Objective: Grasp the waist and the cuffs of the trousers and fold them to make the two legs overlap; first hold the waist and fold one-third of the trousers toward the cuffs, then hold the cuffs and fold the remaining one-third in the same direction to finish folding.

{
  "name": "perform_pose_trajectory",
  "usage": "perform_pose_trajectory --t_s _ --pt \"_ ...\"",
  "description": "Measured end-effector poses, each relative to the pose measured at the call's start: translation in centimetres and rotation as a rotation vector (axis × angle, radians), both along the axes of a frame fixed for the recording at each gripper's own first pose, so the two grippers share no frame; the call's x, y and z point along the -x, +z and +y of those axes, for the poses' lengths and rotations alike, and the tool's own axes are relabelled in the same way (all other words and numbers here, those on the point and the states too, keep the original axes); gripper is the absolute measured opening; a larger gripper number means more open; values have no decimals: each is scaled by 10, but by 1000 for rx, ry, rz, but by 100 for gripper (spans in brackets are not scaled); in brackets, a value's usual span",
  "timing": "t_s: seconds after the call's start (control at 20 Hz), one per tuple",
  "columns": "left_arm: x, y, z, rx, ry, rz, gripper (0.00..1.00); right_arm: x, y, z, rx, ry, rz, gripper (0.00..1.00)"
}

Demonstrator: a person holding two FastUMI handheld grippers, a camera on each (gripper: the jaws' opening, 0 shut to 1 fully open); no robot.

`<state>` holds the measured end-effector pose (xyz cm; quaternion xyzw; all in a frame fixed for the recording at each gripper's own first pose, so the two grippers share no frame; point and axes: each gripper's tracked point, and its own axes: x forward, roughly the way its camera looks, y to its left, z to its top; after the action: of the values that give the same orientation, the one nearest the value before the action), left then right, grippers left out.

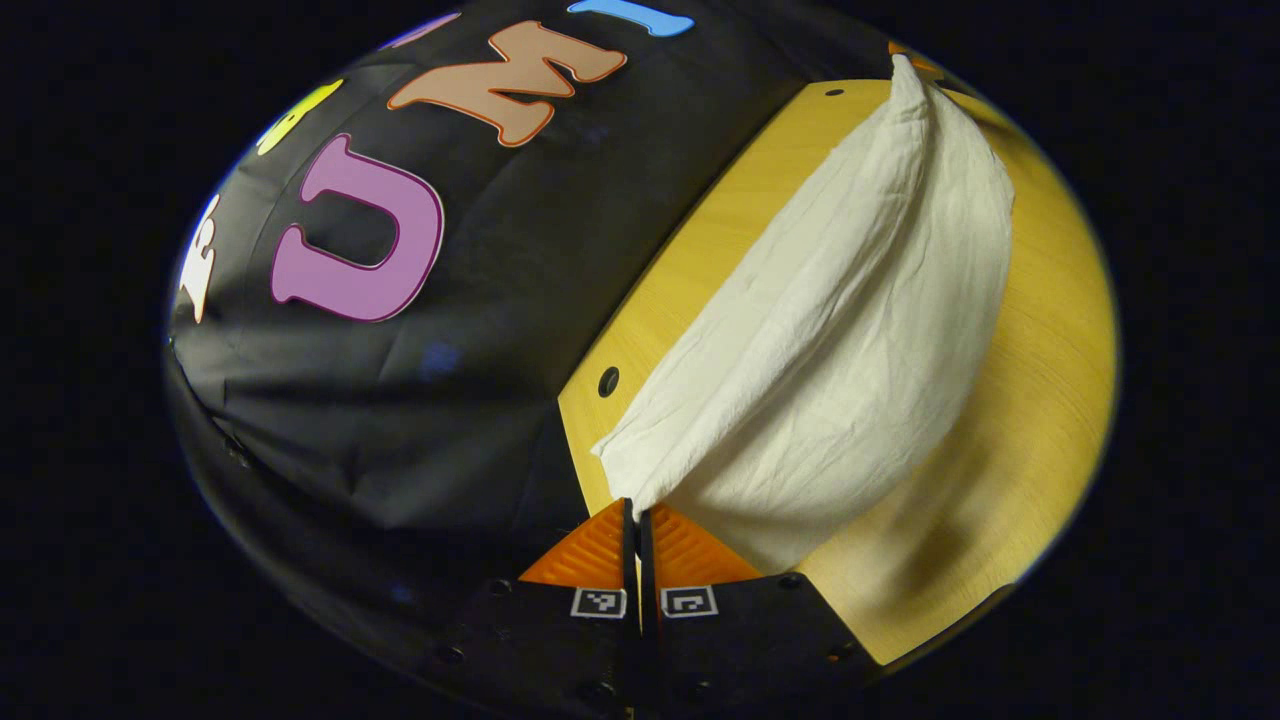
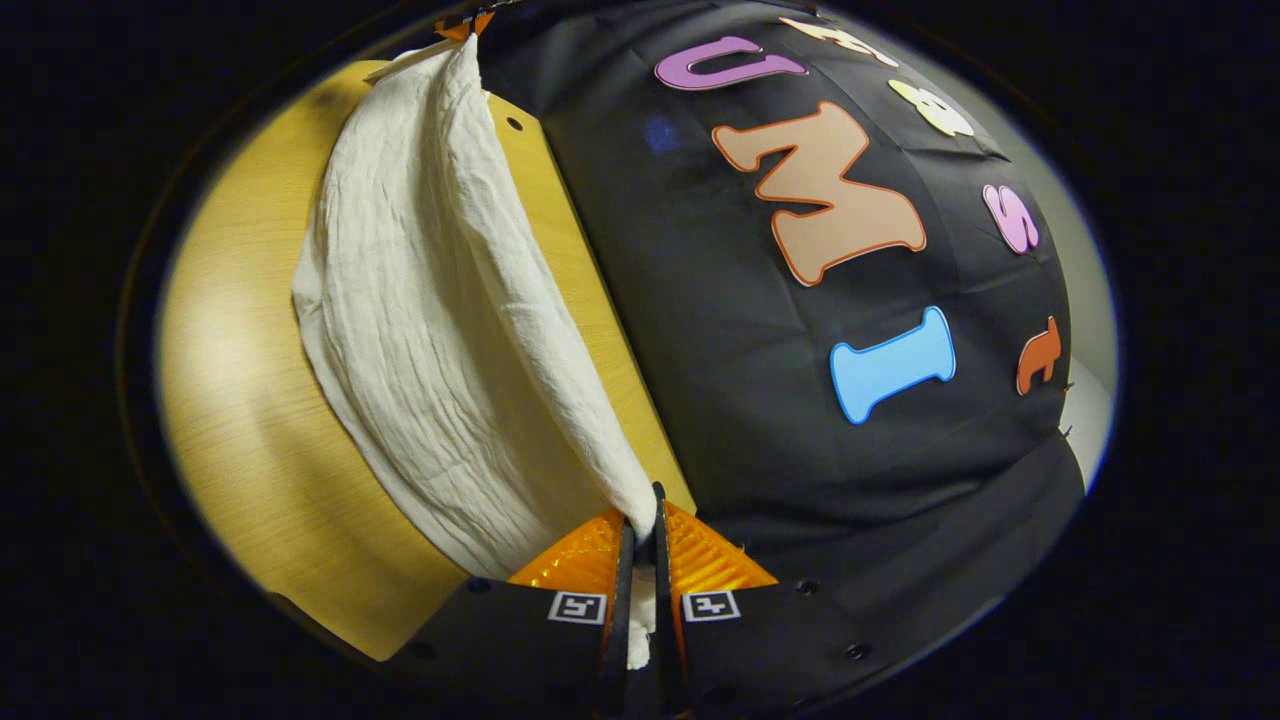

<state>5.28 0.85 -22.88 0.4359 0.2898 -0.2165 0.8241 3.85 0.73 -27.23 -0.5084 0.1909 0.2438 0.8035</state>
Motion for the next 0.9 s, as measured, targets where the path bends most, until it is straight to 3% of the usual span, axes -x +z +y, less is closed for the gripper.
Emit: perform_pose_trajectory --t_s 0.2,0.4,0.65,0.9 --pt "-51 -2 -13 69 -34 -21 0 -21 -5 10 44 -54 -18 14" --pt "-91 -14 -27 52 -80 -36 0 -39 -20 14 45 -94 -13 13" --pt "-120 -38 -45 97 -18 -58 0 -75 -57 21 -13 -165 35 11" --pt "-123 -91 -57 97 21 20 0 -89 -113 36 -7 -181 96 14"
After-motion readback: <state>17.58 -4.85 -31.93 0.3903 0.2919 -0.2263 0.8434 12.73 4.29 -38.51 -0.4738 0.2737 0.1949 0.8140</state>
